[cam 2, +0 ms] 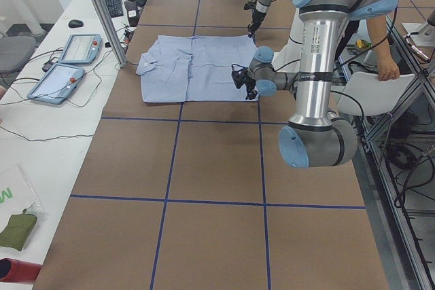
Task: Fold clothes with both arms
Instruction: 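Move the left gripper down to the hem corner nearest the robot, then grasp both hem corners nearest the robot with left and right grippers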
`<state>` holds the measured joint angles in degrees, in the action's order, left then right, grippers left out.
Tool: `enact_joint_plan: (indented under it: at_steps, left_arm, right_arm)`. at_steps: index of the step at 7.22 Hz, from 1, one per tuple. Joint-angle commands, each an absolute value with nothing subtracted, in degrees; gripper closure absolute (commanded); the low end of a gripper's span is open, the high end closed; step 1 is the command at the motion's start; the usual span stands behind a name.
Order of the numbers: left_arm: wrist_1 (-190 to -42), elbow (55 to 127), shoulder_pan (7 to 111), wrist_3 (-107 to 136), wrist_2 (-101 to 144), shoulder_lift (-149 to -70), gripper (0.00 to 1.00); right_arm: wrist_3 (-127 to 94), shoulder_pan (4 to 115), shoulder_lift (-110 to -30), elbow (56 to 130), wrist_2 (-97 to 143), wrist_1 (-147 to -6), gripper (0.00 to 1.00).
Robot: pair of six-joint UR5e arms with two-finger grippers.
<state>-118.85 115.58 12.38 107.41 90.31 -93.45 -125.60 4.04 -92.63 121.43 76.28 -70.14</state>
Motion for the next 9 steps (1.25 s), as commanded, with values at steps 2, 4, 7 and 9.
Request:
enact_joint_plan:
  at_steps: [2, 4, 7, 9]
  left_arm:
    - [-118.7, 115.3, 10.4, 109.0, 90.3, -93.3, 0.22]
    - [-118.7, 114.8, 10.3, 109.0, 90.3, -93.2, 0.22]
    - [-118.7, 114.3, 10.3, 109.1, 90.2, -93.3, 0.39]
    - [-118.7, 114.3, 10.2, 111.9, 90.2, -93.4, 1.00]
  right_arm:
    - [-125.4, 4.0, -92.7, 121.2, 76.3, -70.1, 1.00]
    - [-125.4, 4.0, -92.6, 121.1, 76.3, -70.1, 1.00]
    - [-125.4, 4.0, -92.6, 121.0, 76.3, -70.1, 1.00]
    - [-125.4, 4.0, -92.6, 121.0, 76.3, -70.1, 1.00]
